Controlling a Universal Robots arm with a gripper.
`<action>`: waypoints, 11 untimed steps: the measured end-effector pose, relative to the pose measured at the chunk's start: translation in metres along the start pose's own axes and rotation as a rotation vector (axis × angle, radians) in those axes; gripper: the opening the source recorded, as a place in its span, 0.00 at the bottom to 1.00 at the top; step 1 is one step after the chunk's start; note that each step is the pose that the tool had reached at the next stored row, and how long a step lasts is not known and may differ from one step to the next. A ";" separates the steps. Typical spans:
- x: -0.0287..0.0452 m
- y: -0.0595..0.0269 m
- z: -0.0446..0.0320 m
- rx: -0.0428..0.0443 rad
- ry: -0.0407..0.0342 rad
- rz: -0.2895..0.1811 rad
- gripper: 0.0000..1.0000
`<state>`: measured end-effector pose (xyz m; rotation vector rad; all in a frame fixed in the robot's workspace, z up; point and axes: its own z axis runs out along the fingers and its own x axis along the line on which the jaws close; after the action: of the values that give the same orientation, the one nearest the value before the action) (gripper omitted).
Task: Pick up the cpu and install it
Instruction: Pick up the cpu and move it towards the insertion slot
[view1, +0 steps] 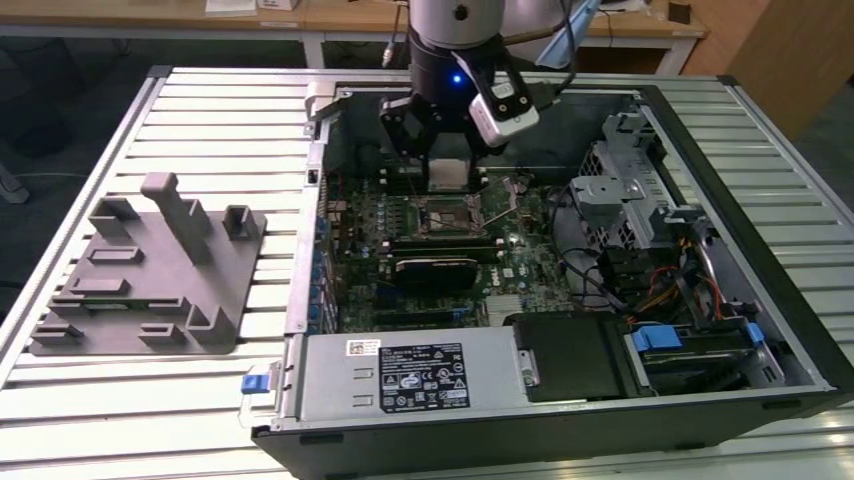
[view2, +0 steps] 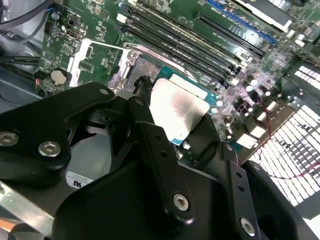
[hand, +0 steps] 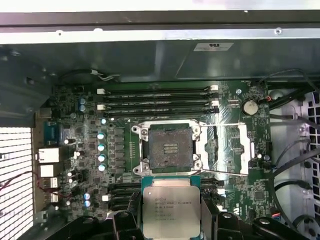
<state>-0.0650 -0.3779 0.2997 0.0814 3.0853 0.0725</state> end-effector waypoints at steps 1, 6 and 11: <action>-0.0008 0.0003 0.0011 0.0002 0.0001 0.000 0.55; -0.0056 0.0017 0.0064 0.0001 0.0001 0.000 0.55; -0.0104 0.0033 0.0117 0.0000 0.0000 0.000 0.55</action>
<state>-0.0539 -0.3746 0.2888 0.0812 3.0853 0.0725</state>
